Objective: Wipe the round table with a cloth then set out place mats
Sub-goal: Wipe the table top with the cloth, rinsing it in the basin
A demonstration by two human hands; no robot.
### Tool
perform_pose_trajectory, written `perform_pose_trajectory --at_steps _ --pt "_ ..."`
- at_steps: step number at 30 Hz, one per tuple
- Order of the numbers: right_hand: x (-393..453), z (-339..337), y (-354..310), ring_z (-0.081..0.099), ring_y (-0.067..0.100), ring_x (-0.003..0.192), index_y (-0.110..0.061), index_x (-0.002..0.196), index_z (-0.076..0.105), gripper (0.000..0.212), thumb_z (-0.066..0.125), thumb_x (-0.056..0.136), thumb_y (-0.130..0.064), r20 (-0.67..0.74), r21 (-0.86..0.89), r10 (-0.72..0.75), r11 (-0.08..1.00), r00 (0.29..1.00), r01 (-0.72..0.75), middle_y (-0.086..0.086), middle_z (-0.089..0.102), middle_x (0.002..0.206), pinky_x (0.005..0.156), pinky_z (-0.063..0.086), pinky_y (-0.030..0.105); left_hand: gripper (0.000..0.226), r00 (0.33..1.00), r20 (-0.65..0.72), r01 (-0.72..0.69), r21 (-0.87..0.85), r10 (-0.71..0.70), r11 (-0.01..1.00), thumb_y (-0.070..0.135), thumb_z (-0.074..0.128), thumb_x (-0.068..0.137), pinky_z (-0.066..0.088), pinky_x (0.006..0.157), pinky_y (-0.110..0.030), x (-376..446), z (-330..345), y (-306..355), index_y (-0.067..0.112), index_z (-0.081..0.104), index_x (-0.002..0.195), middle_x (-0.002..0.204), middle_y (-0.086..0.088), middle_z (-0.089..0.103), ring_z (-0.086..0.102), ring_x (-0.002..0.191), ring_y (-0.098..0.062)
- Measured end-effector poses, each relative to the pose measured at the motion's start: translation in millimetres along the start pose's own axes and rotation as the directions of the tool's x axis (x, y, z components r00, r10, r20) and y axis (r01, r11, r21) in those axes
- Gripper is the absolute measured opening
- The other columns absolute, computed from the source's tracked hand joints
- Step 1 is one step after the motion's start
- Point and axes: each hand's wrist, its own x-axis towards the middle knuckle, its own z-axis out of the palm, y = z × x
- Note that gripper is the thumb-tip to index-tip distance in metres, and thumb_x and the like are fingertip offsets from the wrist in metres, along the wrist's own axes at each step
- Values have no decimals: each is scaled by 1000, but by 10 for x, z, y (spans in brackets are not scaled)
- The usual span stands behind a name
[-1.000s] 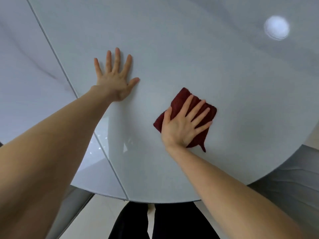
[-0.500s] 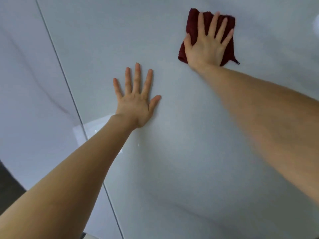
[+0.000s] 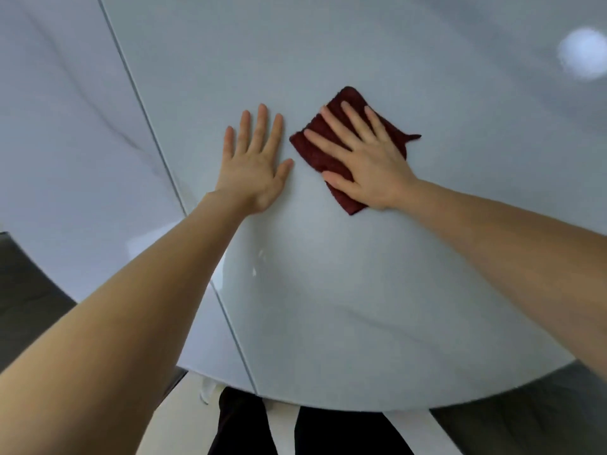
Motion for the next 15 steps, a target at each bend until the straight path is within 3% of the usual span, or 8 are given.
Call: perform_pose_trajectory --at_steps 2,5,8,11,13,15 --pt "-420 36 -235 8 32 149 -34 154 17 61 27 98 -56 12 -12 26 1000 1000 -26 3 11 162 119 9 52 67 998 12 -57 55 56 997 49 21 101 -13 117 -39 -298 98 -54 22 -13 152 159 -3 -22 -21 146 -25" --pt "-987 61 -554 9 31 149 -34 154 16 61 23 98 -57 10 9 208 978 978 -208 3 11 162 120 7 50 69 991 73 -120 63 115 991 49 25 101 -10 118 -37 -667 139 -173 21 -13 152 159 -6 -21 -19 146 -26" --pt "-1507 149 -1087 10 33 148 -33 154 16 61 19 98 -57 -14 42 462 886 887 -462 4 11 162 120 6 50 70 973 121 -209 104 196 972 47 27 101 -7 119 -36 -1105 213 -304 21 -12 152 159 -6 -21 -17 146 -27" --pt "-1782 236 -1738 12 36 147 -29 154 18 61 22 99 -53 -4 72 607 793 795 -605 8 13 162 119 8 52 71 959 151 -250 51 240 967 43 32 101 -5 120 -34 -1357 266 -441 19 -9 153 159 -6 -19 -16 147 -25" --pt "-1841 268 -2199 15 38 146 -27 154 21 60 22 98 -50 -5 92 715 696 699 -712 11 17 160 118 10 54 71 950 157 -277 28 270 960 40 35 101 -5 120 -32 -1491 254 -525 18 -8 153 159 -6 -18 -14 147 -24" --pt "-1744 264 -2693 17 39 145 -24 153 24 61 22 97 -49 -12 134 868 494 497 -859 13 19 160 118 10 56 70 941 166 -301 14 294 954 39 36 101 -4 119 -31 -1627 268 -584 18 -7 153 160 -4 -18 -14 147 -23"
